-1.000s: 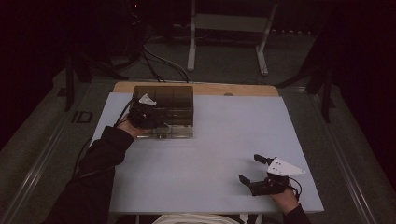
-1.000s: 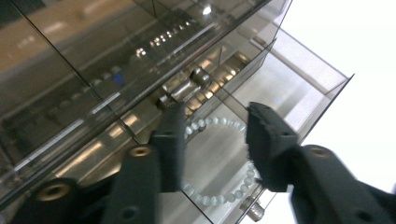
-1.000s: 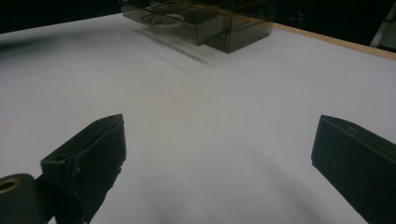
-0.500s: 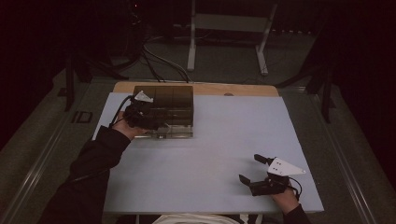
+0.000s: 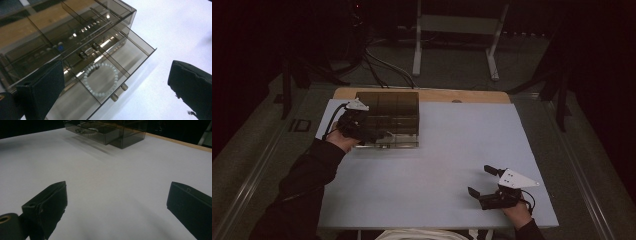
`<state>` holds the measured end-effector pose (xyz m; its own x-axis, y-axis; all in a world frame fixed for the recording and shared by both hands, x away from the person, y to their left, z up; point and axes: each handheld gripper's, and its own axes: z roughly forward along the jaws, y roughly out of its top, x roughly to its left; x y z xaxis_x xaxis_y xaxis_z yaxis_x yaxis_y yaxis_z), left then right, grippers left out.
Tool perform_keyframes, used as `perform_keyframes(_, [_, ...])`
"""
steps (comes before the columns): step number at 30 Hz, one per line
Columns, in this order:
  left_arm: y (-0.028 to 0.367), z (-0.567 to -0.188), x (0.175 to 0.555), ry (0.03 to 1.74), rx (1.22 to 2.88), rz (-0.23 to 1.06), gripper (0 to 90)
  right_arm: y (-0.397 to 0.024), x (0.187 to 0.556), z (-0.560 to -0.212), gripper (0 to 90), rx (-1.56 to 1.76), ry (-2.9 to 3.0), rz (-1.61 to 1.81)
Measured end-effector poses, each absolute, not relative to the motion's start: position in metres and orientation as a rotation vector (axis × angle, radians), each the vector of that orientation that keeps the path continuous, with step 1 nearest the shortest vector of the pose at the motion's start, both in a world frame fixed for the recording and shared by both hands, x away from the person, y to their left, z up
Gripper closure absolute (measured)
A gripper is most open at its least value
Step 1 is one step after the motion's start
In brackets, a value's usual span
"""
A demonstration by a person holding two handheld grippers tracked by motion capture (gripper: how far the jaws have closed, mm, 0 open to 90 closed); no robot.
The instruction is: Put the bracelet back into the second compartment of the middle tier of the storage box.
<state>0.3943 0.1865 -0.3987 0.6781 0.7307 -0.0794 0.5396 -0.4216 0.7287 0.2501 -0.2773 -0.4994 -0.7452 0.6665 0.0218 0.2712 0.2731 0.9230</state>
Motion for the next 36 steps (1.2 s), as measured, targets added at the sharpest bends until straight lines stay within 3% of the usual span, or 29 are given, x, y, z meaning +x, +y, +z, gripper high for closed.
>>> perform_keyframes(36, [0.204,-0.440,0.323,1.022,2.084,0.428,2.2,-0.277,0.250,-0.499,2.8,0.857,2.176,1.471])
